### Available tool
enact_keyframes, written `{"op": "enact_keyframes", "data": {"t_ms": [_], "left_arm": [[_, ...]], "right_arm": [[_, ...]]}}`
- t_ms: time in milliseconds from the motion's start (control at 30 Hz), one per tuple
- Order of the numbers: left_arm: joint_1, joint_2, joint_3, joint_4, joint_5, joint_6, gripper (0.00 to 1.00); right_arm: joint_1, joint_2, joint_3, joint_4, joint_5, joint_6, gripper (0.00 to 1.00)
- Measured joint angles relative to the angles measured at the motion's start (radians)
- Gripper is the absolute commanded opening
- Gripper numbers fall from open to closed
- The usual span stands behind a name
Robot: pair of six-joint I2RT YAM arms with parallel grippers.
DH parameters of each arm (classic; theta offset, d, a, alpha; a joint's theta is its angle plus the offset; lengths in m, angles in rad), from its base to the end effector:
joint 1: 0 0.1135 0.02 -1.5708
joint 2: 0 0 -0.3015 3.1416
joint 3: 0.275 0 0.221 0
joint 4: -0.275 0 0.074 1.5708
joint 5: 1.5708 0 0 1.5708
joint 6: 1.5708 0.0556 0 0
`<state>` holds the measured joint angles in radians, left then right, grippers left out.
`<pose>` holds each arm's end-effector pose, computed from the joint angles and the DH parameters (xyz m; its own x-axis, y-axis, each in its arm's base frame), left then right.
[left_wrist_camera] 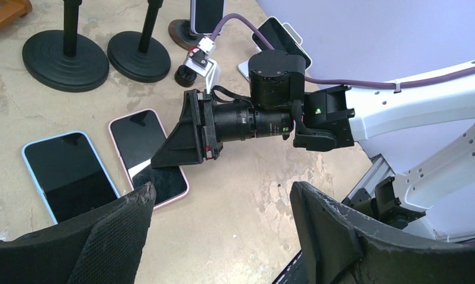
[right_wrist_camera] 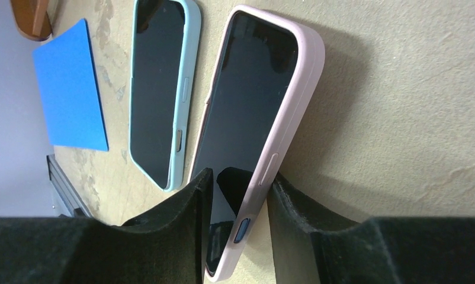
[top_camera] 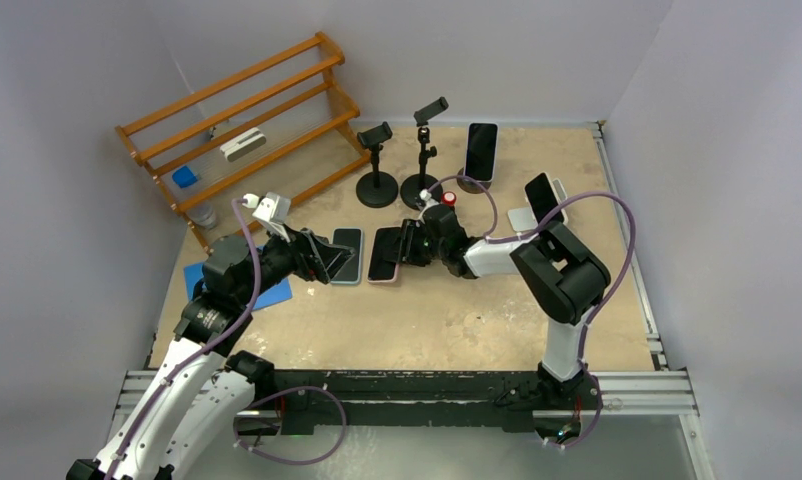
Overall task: Remove the phone from the phone stand
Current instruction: Place the phone at the center of the board.
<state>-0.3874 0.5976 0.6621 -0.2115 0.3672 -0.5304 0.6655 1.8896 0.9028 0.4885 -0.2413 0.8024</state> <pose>0.0885 -0.0576 0.3383 -0.4617 -0.3216 -0.8267 0.5192 0.6577 -0.5458 0.3019 0.2539 0.1943 -0.8111 0.2509 -0.5284 -0.2611 0.6530 0.7110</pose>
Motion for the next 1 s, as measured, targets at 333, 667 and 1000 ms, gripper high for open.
{"op": "enact_keyframes", "data": {"t_ms": [333, 667, 1000], "left_arm": [[0.0, 0.002, 0.0, 0.0, 0.002, 0.0, 0.82], [0.0, 0.011, 0.0, 0.0, 0.005, 0.0, 0.82], [0.0, 0.012, 0.0, 0.0, 0.007, 0.0, 0.82]], "right_arm": [[-0.004, -0.034, -0.027, -0.015, 0.058, -0.03, 0.42], [-0.005, -0.074, -0.051, -0.039, 0.124, -0.063, 0.42], [-0.005, -0.068, -0.051, -0.02, 0.126, -0.081, 0.41]]}}
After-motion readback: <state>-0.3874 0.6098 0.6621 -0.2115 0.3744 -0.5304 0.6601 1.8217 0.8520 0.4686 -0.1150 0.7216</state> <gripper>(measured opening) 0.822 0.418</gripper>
